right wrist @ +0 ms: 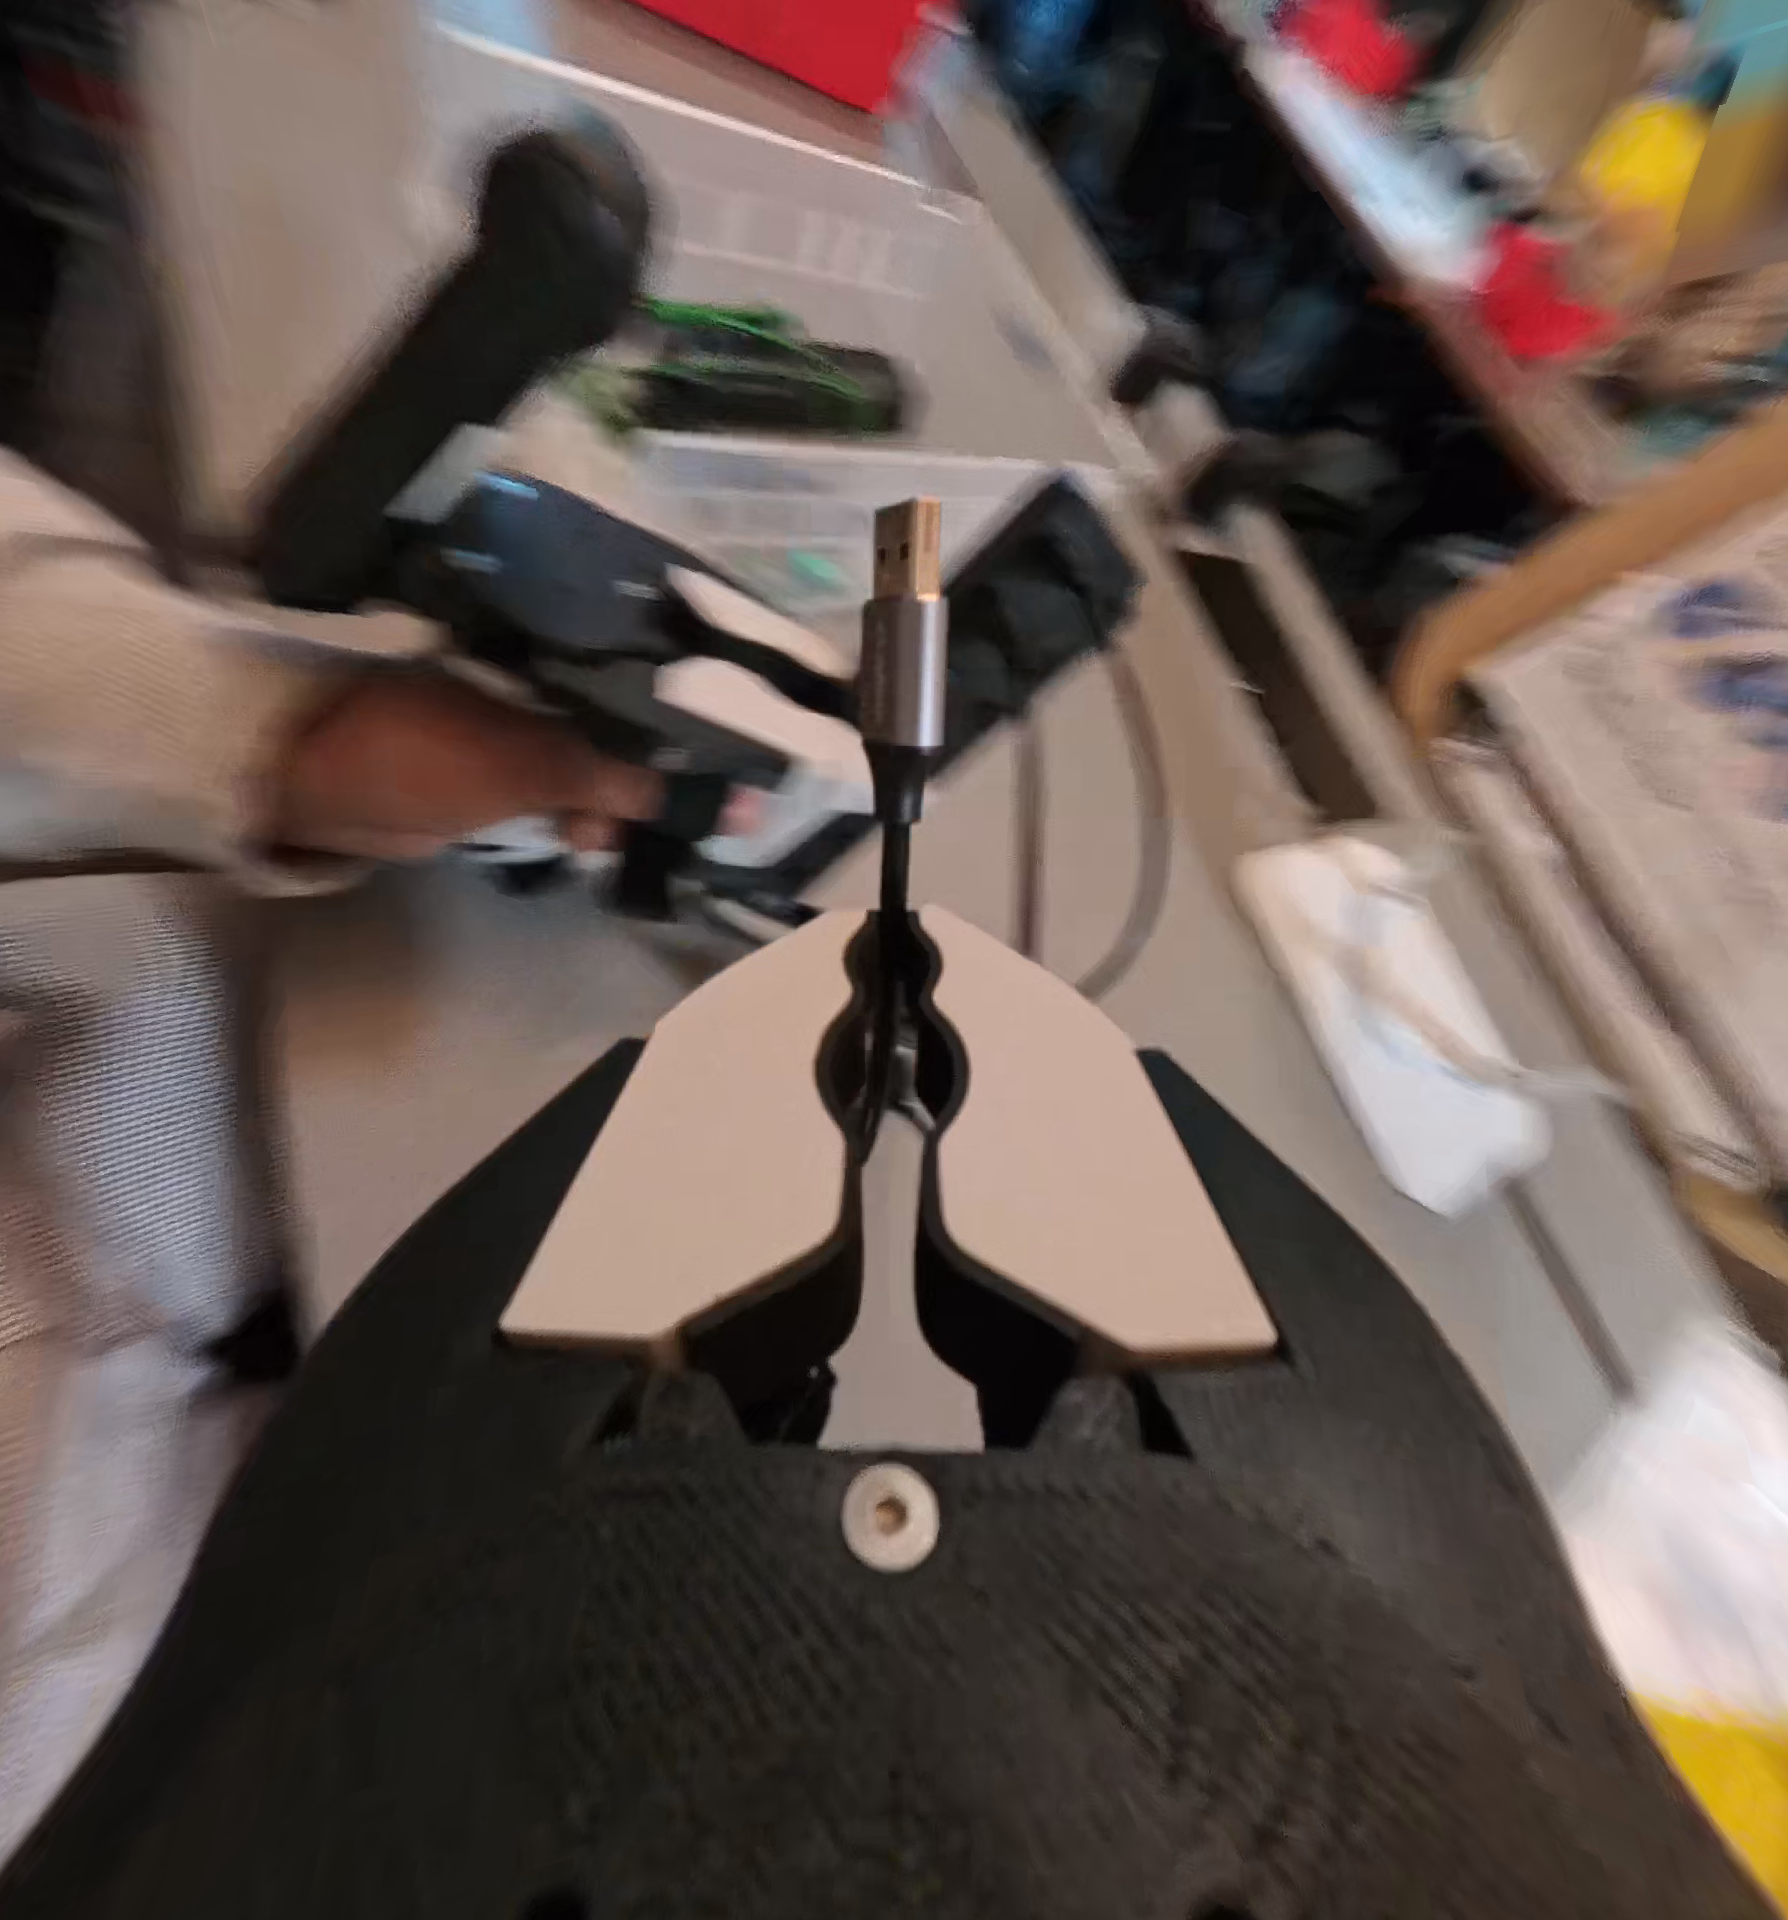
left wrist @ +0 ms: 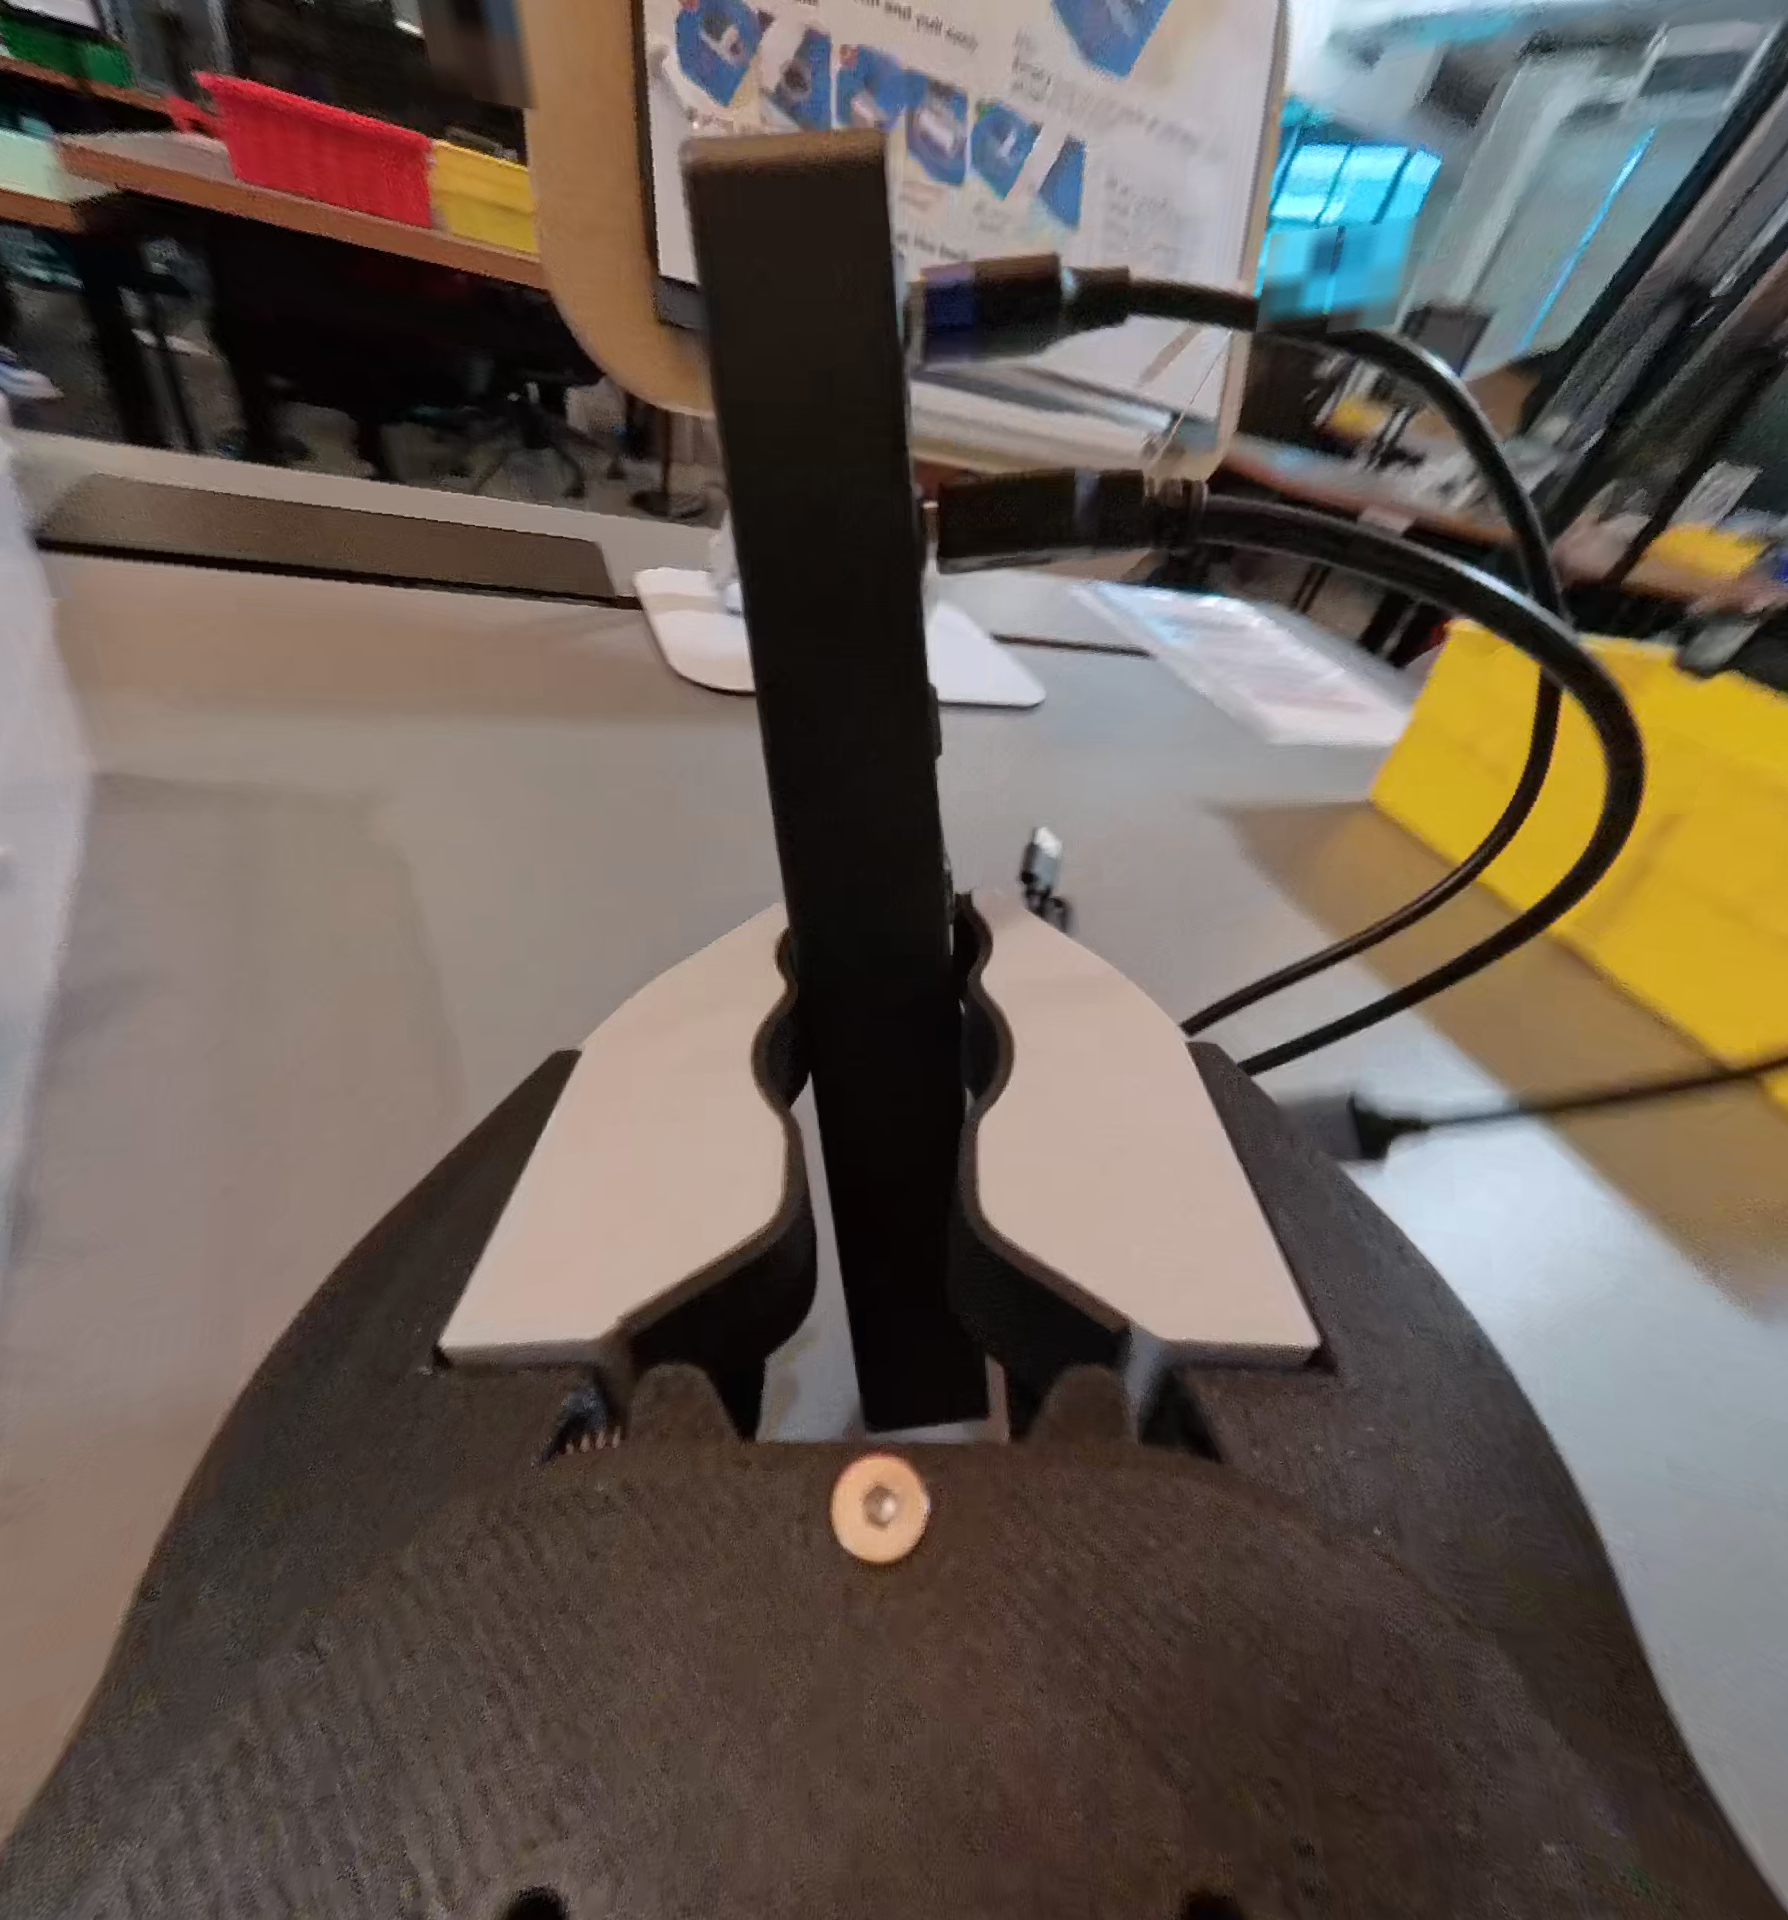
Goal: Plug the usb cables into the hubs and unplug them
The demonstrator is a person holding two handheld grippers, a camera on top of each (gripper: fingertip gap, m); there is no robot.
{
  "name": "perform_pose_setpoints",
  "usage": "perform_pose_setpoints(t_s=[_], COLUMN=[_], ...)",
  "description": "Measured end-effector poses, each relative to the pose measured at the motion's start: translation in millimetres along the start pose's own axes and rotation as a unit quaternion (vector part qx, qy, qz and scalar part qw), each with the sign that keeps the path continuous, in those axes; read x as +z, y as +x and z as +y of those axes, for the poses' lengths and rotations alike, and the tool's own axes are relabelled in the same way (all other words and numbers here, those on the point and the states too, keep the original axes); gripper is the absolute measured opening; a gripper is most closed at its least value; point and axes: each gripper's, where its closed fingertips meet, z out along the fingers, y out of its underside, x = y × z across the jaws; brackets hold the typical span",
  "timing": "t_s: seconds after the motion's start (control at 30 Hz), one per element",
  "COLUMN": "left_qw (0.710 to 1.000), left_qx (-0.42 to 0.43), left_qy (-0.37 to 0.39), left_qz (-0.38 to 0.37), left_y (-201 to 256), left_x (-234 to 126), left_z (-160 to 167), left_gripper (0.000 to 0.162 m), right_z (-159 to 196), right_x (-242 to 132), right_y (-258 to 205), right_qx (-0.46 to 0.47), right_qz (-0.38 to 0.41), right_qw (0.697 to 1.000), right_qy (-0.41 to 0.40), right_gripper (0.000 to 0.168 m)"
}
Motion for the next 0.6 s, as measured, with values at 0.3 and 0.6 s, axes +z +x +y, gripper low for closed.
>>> perform_pose_setpoints(t_s=[0.3,0.6], left_qw=[0.999,0.998], left_qx=[0.019,0.03], left_qy=[-0.04,-0.046], left_qz=[-0.022,-0.035], left_y=[0.8,4.7], left_x=[0.3,0.4], left_z=[2.9,4.3], left_gripper=[0.026,0.025], right_z=[28.0,53.9], right_x=[38.2,61.6], right_y=[31.5,60.6], right_qx=[-0.336,-0.333], right_qz=[0.358,0.389], right_qw=[0.853,0.822], right_qy=[-0.176,-0.249], right_gripper=[0.004,0.003])
